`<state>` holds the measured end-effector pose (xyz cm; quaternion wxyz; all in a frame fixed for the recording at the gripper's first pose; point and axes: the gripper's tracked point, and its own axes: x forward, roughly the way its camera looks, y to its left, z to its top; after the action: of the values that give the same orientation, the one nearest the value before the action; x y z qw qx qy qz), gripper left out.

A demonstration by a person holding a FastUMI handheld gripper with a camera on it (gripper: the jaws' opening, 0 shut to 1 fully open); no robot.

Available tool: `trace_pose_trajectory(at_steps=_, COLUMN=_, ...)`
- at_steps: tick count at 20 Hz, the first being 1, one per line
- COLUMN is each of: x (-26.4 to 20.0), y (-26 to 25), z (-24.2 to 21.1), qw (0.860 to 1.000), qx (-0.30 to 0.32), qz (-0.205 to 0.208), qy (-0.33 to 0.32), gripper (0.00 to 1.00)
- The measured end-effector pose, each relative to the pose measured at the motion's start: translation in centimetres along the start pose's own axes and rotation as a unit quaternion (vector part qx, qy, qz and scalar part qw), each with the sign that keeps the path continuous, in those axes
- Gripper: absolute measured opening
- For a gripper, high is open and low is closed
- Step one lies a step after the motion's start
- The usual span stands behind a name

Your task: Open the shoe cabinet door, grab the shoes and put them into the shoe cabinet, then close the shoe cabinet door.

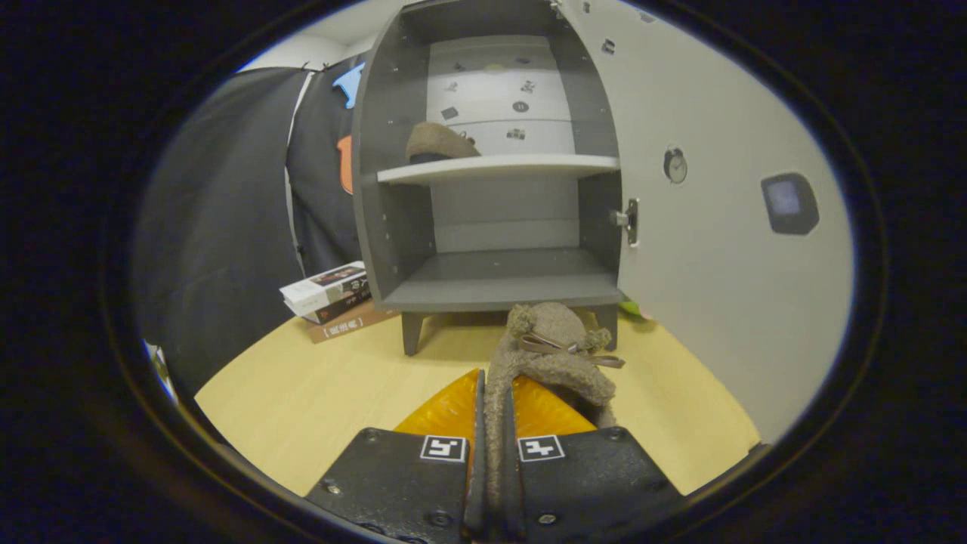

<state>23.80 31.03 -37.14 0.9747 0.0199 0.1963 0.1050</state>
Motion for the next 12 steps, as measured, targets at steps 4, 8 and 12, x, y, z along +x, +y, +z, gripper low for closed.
trace_pose_trajectory(at_steps=4, x=-3.2, y=0.0, z=5.2, qw=0.999, qx=-0.016, qz=0.003, qy=-0.046, gripper=0.12)
trace_pose_trajectory(at_steps=8, x=-6.1, y=-0.7, z=11.3, qw=0.996, qx=-0.012, qz=0.008, qy=-0.093, gripper=0.12)
trace_pose_trajectory(at_steps=12, x=-9.1, y=-1.0, z=17.8, qw=0.990, qx=-0.026, qz=0.002, qy=-0.138, gripper=0.12)
